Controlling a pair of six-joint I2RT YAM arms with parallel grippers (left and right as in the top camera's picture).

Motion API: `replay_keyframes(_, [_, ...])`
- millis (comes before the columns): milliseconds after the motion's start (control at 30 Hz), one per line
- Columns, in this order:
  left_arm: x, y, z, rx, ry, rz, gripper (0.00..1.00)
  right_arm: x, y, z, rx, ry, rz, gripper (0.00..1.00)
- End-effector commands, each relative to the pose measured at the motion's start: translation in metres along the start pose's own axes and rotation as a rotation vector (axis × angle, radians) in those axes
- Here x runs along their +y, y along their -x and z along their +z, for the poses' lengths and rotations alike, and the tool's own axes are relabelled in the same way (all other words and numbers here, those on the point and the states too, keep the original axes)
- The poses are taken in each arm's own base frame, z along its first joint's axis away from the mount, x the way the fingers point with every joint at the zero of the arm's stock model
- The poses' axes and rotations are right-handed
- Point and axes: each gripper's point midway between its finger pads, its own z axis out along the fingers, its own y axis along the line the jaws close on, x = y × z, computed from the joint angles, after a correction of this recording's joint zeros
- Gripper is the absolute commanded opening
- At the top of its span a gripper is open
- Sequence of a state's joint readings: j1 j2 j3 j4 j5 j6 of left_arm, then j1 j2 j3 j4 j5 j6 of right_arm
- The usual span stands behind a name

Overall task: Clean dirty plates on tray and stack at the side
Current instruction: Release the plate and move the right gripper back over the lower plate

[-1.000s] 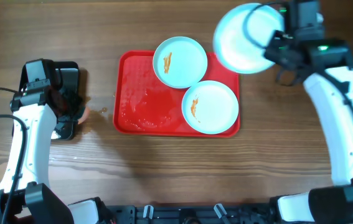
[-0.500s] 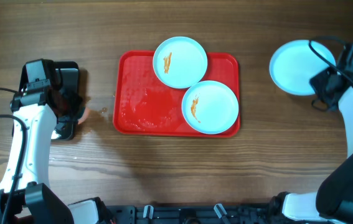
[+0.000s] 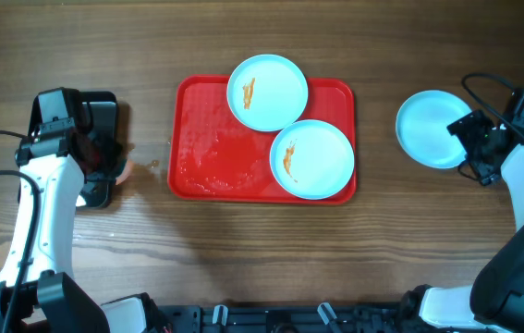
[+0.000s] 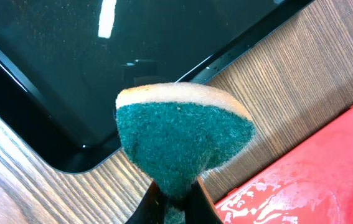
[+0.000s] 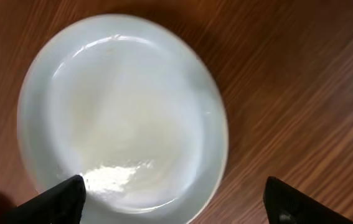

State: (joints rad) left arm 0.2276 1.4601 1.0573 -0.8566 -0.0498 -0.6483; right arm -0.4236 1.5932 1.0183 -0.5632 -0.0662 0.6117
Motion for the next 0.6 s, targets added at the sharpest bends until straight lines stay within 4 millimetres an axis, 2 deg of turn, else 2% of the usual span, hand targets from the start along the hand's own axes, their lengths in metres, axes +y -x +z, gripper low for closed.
replay_keyframes(0, [-0.001,0.001,-0.006,-0.009,-0.024,0.007,0.04,0.033,-0.022,-0.005,0.123,0.195,-0.068,0.92])
replay_keyframes(133, [-0.004,0.0,-0.006,-0.003,-0.037,0.007,0.04,0.076,-0.049,-0.023,0.24,0.441,-0.164,0.91])
replay_keyframes(200, [-0.005,0.0,-0.006,0.0,-0.044,0.007,0.04,0.093,-0.066,-0.031,0.285,0.518,-0.233,0.87])
replay_keyframes(433, [-0.009,-0.003,-0.006,0.018,-0.067,0.008,0.04,0.131,-0.128,-0.032,0.308,0.527,-0.564,0.79])
replay_keyframes(567, [-0.01,-0.005,-0.006,0.027,-0.075,0.013,0.04,0.14,-0.157,-0.023,0.25,0.416,-0.743,0.68])
